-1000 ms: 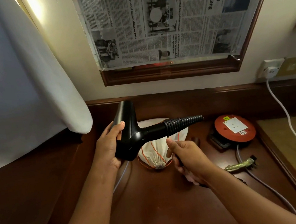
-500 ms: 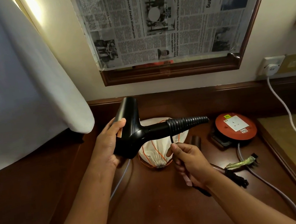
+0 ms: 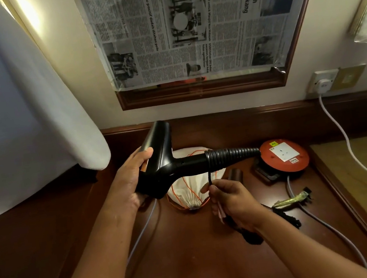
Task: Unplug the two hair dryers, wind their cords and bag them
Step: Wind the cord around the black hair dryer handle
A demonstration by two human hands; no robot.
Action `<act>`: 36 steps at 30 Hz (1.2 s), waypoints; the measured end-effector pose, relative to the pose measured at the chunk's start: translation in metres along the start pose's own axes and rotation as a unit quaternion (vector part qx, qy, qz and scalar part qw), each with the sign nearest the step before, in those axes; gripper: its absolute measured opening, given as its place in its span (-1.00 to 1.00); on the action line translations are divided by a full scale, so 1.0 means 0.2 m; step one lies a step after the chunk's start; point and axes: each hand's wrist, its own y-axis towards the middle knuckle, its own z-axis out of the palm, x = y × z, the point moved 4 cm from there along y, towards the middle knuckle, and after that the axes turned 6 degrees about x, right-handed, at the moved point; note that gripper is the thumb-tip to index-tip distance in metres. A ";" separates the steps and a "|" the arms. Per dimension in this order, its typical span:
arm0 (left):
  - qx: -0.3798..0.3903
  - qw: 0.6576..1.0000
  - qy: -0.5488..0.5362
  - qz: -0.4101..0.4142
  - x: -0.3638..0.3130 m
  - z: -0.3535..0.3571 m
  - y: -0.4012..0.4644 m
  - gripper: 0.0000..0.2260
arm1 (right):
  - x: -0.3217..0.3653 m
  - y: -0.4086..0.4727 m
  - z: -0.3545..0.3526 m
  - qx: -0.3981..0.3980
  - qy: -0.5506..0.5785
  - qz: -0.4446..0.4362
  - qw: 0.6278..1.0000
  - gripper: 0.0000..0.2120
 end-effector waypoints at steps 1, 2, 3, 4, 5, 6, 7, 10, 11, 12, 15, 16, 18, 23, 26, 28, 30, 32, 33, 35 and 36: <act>0.006 1.000 0.002 -0.004 0.00 0.00 0.00 -0.73 | 0.00 0.01 -0.01 -0.007 -0.040 -0.016 0.999 -0.79; 0.012 1.000 0.002 -0.010 0.00 0.00 0.00 -0.72 | 0.00 0.02 -0.02 -0.017 -0.089 -0.026 0.996 -0.77; 0.018 1.000 0.004 -0.016 0.00 0.01 0.00 -0.73 | 0.00 0.02 -0.03 -0.026 -0.135 -0.030 0.990 -0.73; 0.025 0.999 0.006 -0.021 -0.01 0.01 -0.01 -0.76 | 0.00 0.04 -0.04 -0.031 -0.170 -0.022 0.985 -0.67; 0.031 0.999 0.008 -0.026 -0.02 0.02 -0.01 -0.80 | 0.00 0.05 -0.04 -0.034 -0.190 -0.009 0.981 -0.61; 0.036 0.999 0.012 -0.028 -0.02 0.03 -0.02 -0.84 | 0.00 0.06 -0.04 -0.036 -0.212 -0.002 0.977 -0.57; 0.042 0.999 0.016 -0.028 -0.03 0.03 -0.02 -0.86 | 0.00 0.08 -0.05 -0.038 -0.230 0.002 0.972 -0.57; 0.055 0.997 0.030 -0.034 -0.05 0.01 -0.02 -0.79 | 0.02 0.12 -0.05 -0.015 -0.239 0.015 0.971 -0.60; 0.059 0.997 0.038 -0.040 -0.06 0.00 -0.02 -0.74 | 0.04 0.12 -0.06 0.006 -0.260 0.036 0.965 -0.64; 0.067 0.996 0.047 -0.045 -0.06 -0.01 -0.03 -0.69 | 0.06 0.12 -0.08 0.031 -0.300 0.064 0.951 -0.70; 0.105 0.991 0.065 -0.054 -0.06 -0.03 -0.04 -0.65 | 0.14 0.09 -0.12 0.107 -0.358 0.136 0.917 -0.74; 0.117 0.989 0.066 -0.057 -0.06 -0.04 -0.04 -0.67 | 0.18 0.10 -0.12 0.128 -0.340 0.112 0.925 -0.74; 0.132 0.987 0.074 -0.060 -0.06 -0.04 -0.05 -0.70 | 0.25 0.15 -0.11 0.148 -0.348 0.052 0.924 -0.81; 0.155 0.983 0.067 -0.068 -0.05 -0.07 -0.04 -0.73 | 0.36 0.29 -0.14 0.154 -0.534 0.006 0.831 -0.85; 0.173 0.980 0.072 -0.073 -0.04 -0.08 -0.04 -0.59 | 0.41 0.29 -0.12 0.160 -0.591 0.027 0.790 -0.80; 0.179 0.979 0.073 -0.068 -0.04 -0.07 -0.04 -0.55 | 0.44 0.28 -0.10 0.170 -0.604 0.039 0.777 -0.77; 0.190 0.976 0.088 -0.065 -0.05 -0.07 -0.04 -0.55 | 0.46 0.27 -0.09 0.184 -0.608 0.045 0.771 -0.75; 0.214 0.966 0.127 -0.064 -0.05 -0.06 -0.04 -0.55 | 0.48 0.26 -0.08 0.196 -0.588 0.042 0.784 -0.77; 0.228 0.960 0.150 -0.063 -0.05 -0.05 -0.05 -0.55 | 0.49 0.26 -0.08 0.202 -0.576 0.036 0.791 -0.78; 0.214 0.958 0.181 -0.051 -0.04 -0.03 -0.06 -0.53 | 0.51 0.25 -0.07 0.209 -0.566 0.029 0.797 -0.80; 0.188 0.963 0.190 -0.038 -0.05 -0.03 -0.06 -0.51 | 0.53 0.24 -0.07 0.206 -0.560 0.023 0.802 -0.83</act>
